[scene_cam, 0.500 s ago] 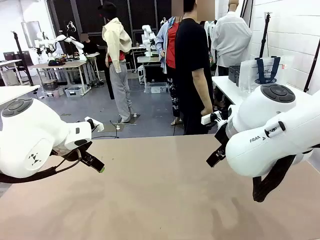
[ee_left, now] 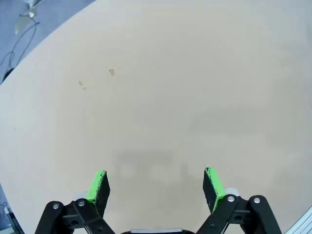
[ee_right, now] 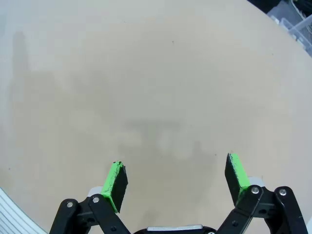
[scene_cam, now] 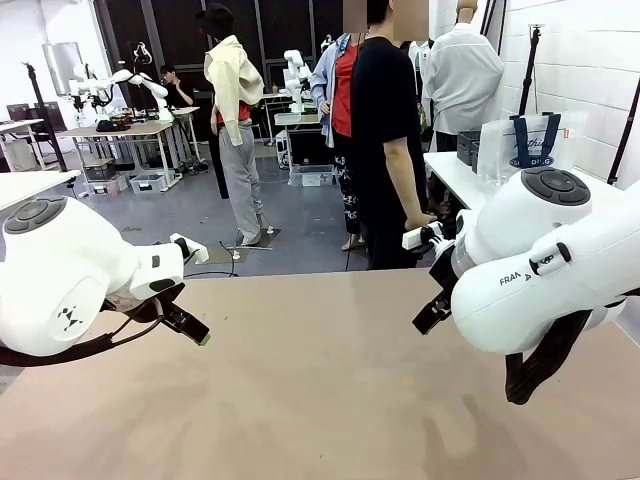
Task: Transfer purchased items from the store into the shopping bag.
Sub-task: Open the Reusable shopping bag in the center of the table.
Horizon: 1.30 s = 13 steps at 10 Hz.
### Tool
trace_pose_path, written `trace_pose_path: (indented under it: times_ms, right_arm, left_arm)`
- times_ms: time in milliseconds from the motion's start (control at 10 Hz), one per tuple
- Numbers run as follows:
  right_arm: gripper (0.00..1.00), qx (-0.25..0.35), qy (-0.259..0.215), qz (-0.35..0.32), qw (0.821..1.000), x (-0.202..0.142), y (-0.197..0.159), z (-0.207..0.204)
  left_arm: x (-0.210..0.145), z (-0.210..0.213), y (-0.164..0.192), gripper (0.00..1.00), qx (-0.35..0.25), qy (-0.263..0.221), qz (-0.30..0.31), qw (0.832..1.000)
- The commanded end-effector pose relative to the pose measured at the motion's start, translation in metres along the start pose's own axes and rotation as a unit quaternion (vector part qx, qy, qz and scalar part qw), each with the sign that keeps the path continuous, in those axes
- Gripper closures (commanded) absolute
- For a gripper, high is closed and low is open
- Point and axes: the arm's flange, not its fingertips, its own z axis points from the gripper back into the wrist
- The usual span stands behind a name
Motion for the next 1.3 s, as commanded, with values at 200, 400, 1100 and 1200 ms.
trace_pose_path:
  times_ms: [200, 400, 1100, 1200]
  right_arm:
    - [0.00, 0.000, 0.000, 0.000, 1.000, 0.0000, -0.0001, 0.0000]
    - [0.00, 0.000, 0.000, 0.000, 1.000, 0.0000, -0.0001, 0.0000]
    - [0.00, 0.000, 0.000, 0.000, 1.000, 0.0000, -0.0001, 0.0000]
    - [0.00, 0.000, 0.000, 0.000, 1.000, 0.0000, -0.0001, 0.0000]
  left_arm:
    - [-0.0003, 0.0000, 0.0010, 0.00, 0.000, 0.000, 0.001, 1.000]
    - [-0.0003, 0.0000, 0.0010, 0.00, 0.000, 0.000, 0.001, 1.000]
    - [-0.0003, 0.0000, 0.0010, 0.00, 0.000, 0.000, 0.001, 1.000]
    - [-0.0003, 0.0000, 0.0010, 0.00, 0.000, 0.000, 0.001, 1.000]
